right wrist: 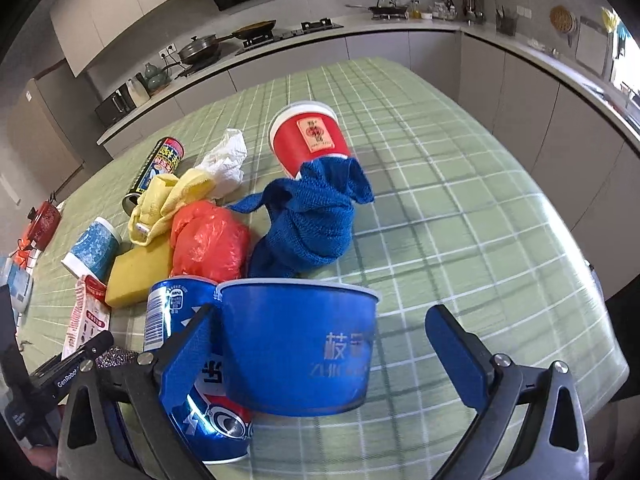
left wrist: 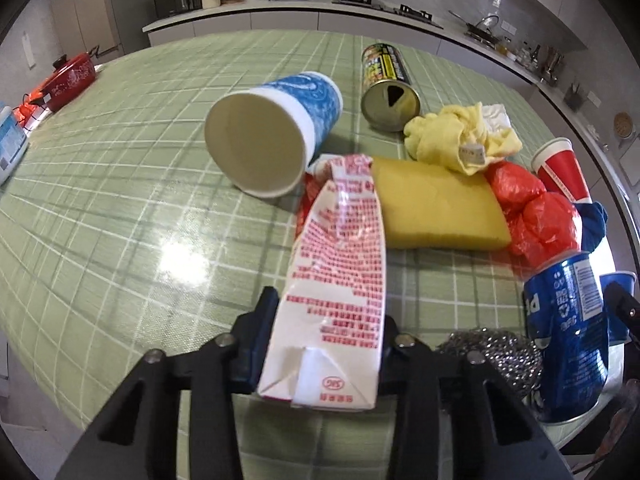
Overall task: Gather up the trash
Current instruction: 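Grasp the white-red milk carton with the left tool while the right tool grasps the blue paper bowl, then carry carton and bowl over the black bin and open both tools to drop them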
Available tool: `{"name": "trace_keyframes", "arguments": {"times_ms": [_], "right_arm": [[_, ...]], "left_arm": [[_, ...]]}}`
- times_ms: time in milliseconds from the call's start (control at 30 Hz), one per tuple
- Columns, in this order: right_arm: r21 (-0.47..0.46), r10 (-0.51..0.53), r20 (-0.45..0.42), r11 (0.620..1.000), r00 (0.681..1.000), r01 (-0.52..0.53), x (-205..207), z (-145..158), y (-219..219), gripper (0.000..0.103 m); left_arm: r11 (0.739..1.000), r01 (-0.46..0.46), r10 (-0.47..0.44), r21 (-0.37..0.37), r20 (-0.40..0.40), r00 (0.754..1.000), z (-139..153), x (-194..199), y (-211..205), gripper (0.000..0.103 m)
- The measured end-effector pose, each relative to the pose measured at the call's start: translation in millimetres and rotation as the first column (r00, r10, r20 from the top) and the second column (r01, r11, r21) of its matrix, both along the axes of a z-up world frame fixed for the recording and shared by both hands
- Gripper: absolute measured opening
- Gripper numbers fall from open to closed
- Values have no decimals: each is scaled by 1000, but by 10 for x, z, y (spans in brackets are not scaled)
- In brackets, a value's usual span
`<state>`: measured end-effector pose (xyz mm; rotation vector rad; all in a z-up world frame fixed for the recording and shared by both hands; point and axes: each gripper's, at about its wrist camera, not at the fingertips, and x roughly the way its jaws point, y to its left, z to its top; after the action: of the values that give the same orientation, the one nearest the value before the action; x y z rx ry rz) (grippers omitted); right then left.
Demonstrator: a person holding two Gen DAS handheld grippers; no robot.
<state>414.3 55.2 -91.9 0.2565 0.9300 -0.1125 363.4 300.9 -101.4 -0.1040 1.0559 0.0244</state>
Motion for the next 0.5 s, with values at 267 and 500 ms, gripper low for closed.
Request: {"name": "trace_keyframes", "arguments": {"times_ms": [267,500], "right_arm": [[-13,10,26,1000,1000,-10,-35,12,17,85],[-36,-26,89,999,996,30,-207,214,-50,85]], "left_arm": [[999,16,-15,-27,51,999,89,-132,125,37],[998,50,-46,-38,116,992,345,-313,98,37]]}}
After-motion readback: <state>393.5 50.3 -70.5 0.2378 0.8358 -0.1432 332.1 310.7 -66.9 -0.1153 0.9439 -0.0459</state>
